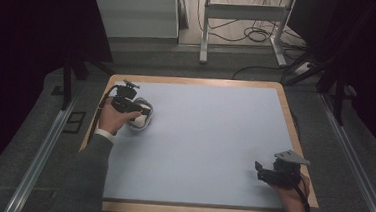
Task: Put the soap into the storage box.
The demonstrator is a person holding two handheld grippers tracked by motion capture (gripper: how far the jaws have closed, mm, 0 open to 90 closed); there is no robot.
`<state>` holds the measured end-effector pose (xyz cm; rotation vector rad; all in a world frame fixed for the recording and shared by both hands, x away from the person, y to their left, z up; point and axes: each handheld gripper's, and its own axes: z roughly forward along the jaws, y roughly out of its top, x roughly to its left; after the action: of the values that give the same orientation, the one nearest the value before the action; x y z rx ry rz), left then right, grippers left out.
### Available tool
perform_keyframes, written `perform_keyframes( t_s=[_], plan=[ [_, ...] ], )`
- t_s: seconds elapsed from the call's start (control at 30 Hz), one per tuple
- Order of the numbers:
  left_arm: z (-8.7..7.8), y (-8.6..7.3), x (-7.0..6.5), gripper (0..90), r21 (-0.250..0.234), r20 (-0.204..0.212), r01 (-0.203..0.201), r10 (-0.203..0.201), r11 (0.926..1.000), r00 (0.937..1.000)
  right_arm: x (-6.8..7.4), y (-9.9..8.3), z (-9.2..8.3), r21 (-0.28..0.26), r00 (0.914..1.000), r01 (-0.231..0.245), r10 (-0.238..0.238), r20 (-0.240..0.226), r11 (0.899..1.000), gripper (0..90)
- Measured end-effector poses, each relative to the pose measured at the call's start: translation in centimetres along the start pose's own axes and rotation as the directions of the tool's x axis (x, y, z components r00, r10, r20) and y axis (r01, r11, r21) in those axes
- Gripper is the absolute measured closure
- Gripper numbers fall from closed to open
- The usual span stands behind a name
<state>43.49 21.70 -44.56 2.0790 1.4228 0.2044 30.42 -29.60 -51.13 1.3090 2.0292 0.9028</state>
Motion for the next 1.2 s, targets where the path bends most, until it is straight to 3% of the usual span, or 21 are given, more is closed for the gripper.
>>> perform_keyframes(
  t_s=[0.3,0.53,0.8,1.0,1.1,1.2],
  plan=[
    [-1.3,-1.2,-1.6,38.8,-0.059,0.038,-0.066,0.069,0.9960,0.9969,-0.1,0.1,0.0,-0.005,1.0000,-0.002,0.002,0.001,1.000,9.9],
    [-2.1,-3.5,-2.6,33.9,-0.118,0.077,-0.086,0.095,0.9892,0.9925,0.0,0.1,-0.1,-0.008,1.0000,0.001,-0.001,-0.001,1.000,9.9],
    [-2.6,-6.8,-3.8,31.9,-0.159,0.090,-0.113,0.129,0.9807,0.9875,0.1,0.1,0.0,-0.004,1.0000,0.008,-0.008,-0.001,1.000,9.9],
    [-2.6,-8.5,-4.2,30.8,-0.162,0.110,-0.126,0.145,0.9786,0.9832,0.2,0.1,-0.1,-0.004,1.0000,0.008,-0.008,-0.004,1.000,9.9],
    [-2.2,-9.4,-4.7,30.3,-0.138,0.064,-0.151,0.161,0.9789,0.9849,0.2,0.1,-0.1,-0.002,1.0000,0.007,-0.007,-0.004,1.000,9.9],
    [-1.7,-10.1,-4.8,30.3,-0.136,0.093,-0.140,0.153,0.9807,0.9839,0.2,0.1,0.0,-0.002,1.0000,0.006,-0.006,-0.003,1.000,9.9]
  ],
)
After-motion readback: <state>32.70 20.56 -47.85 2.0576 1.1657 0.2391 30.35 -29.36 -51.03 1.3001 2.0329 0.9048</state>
